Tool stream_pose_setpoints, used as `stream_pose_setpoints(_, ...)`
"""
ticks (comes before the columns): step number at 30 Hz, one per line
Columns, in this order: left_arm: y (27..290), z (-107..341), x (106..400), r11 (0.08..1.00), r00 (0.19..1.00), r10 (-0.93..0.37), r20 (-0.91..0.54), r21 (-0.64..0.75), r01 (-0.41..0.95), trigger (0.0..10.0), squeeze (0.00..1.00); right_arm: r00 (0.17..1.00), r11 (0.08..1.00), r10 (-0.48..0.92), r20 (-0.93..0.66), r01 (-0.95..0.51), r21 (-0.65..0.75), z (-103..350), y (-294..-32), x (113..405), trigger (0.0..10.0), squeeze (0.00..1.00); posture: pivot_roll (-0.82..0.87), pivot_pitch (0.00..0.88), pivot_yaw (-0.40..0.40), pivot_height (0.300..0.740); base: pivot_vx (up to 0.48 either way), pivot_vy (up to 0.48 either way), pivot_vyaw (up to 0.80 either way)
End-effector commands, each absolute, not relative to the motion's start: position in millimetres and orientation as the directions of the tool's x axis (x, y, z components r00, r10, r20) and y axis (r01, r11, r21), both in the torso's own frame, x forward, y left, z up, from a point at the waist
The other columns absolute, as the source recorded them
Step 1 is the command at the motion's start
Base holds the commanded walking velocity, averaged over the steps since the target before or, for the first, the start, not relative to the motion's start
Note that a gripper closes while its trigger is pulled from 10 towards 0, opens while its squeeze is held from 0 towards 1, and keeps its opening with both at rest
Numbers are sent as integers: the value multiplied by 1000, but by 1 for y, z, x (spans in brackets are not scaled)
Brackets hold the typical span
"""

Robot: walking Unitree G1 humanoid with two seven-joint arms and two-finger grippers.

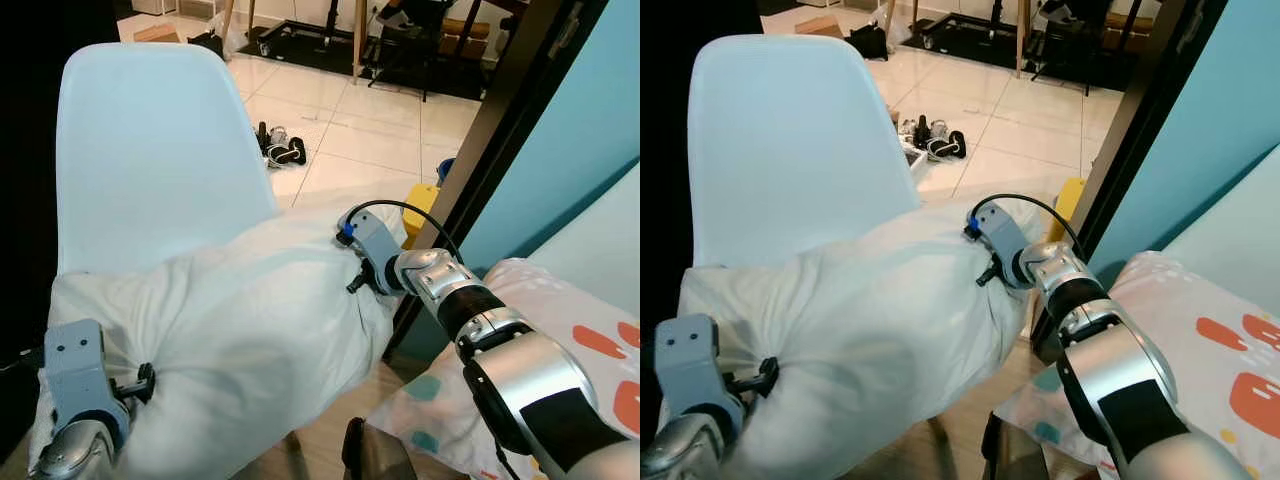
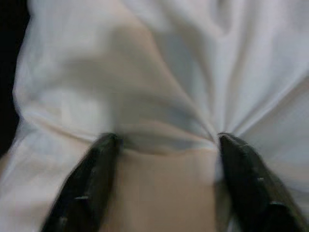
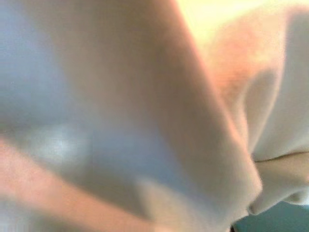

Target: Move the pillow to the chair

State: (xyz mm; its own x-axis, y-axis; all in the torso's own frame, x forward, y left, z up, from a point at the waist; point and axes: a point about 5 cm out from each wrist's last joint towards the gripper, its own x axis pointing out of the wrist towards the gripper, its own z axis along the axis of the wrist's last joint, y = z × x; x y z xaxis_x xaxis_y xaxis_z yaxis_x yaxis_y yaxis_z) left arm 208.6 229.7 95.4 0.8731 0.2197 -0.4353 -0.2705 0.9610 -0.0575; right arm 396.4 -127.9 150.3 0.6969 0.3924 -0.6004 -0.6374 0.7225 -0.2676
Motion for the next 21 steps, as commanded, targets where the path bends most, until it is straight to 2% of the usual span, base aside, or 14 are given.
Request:
stream_pose_setpoints(1,225,61,204,963,826,128,-548,-131,-236,0,0,712,729,409,-570,-631,-265,158,-126,399,10000,0,77,86,-154,436,0,0,0)
stream_pose_setpoints(7,228,45,203,954,798,106,-593,-167,-250,0,0,736,749,396,-549,-605,-270,165,-132,402,10000,0,63,82,-143,436,0,0,0)
stream_pose_setpoints(13,245,48,203,937,794,196,-575,-129,-324,0,0,762,777,402,-507,-577,-251,173,-136,405,10000,0,65,75,-144,436,0,0,0)
stream_pose_setpoints(16,256,59,209,929,815,267,-515,-89,-360,0,0,767,786,415,-489,-573,-233,174,-134,405,10000,0,68,70,-145,436,0,0,0)
stream_pose_setpoints(17,263,72,214,921,838,317,-444,-68,-385,0,0,769,792,424,-478,-571,-217,175,-133,405,10000,0,68,70,-145,436,0,0,0)
stream_pose_setpoints(18,263,72,214,921,838,317,-444,-68,-385,0,0,769,792,424,-478,-571,-217,175,-133,405,10000,0,68,70,-145,436,0,0,0)
stream_pose_setpoints(20,272,134,234,917,907,398,-137,26,-399,0,0,785,807,442,-434,-559,-190,179,-132,407,10000,0,72,55,-148,436,0,0,0)
stream_pose_setpoints(21,272,134,234,917,907,398,-137,26,-399,0,0,785,807,442,-434,-559,-190,179,-132,407,10000,0,72,55,-148,436,0,0,0)
